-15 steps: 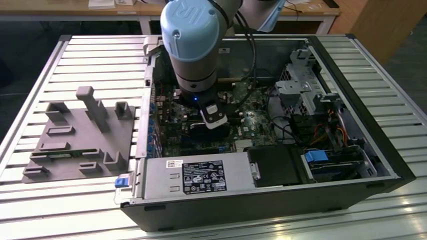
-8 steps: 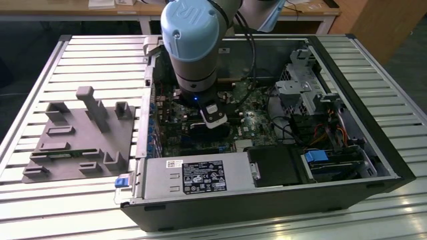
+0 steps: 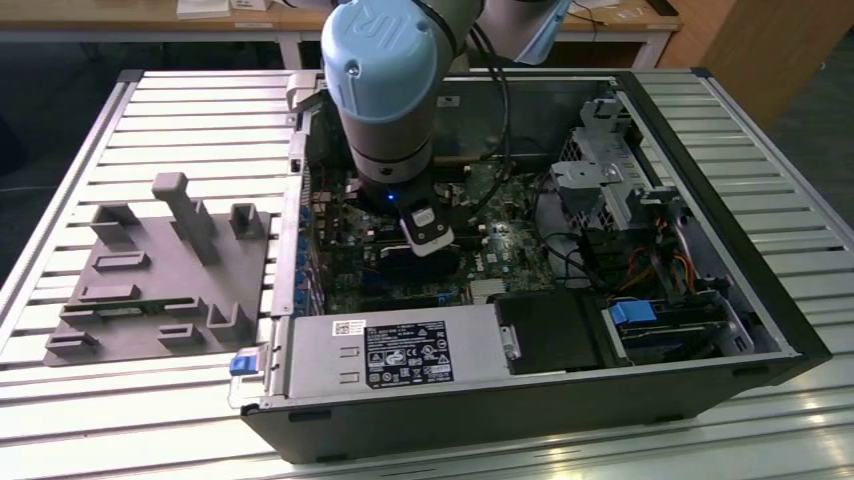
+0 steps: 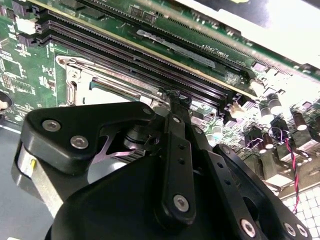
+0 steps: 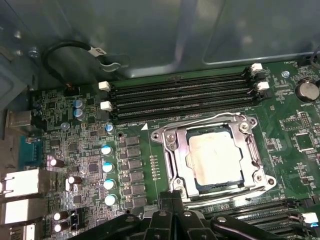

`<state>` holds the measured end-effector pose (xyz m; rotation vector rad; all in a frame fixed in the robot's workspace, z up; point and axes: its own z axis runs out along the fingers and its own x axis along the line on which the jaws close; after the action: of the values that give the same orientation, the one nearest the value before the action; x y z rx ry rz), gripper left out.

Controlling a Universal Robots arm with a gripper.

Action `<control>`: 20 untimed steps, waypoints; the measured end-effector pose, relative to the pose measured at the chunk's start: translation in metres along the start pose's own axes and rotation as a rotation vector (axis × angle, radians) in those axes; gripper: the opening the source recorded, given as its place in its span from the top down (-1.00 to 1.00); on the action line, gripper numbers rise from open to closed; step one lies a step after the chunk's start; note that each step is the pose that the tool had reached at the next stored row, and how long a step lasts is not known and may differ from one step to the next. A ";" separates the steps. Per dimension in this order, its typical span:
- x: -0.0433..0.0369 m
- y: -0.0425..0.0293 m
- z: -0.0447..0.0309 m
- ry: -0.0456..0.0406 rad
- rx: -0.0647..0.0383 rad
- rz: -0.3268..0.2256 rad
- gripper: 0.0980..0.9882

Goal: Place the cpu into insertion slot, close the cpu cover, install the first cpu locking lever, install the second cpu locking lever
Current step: 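Install the second cpu locking lever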

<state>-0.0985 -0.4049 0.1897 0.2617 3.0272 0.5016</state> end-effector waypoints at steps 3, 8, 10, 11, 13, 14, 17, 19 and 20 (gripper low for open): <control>0.0007 -0.0002 0.0008 -0.0004 0.007 -0.003 0.99; 0.0015 -0.0002 0.0017 -0.0011 0.018 -0.007 0.99; 0.0019 -0.0003 0.0022 -0.0009 0.021 -0.009 0.99; 0.0020 -0.0004 0.0026 -0.0009 0.021 -0.009 0.99; 0.0022 -0.0006 0.0032 -0.0008 0.021 -0.010 0.99; 0.0022 -0.0006 0.0033 -0.0007 0.022 -0.010 0.99; 0.0022 -0.0007 0.0035 -0.0008 0.021 -0.010 0.99; 0.0022 -0.0007 0.0035 -0.0008 0.021 -0.010 0.99; 0.0022 -0.0007 0.0035 -0.0008 0.021 -0.010 0.99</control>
<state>-0.1005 -0.4041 0.1861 0.2478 3.0330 0.4684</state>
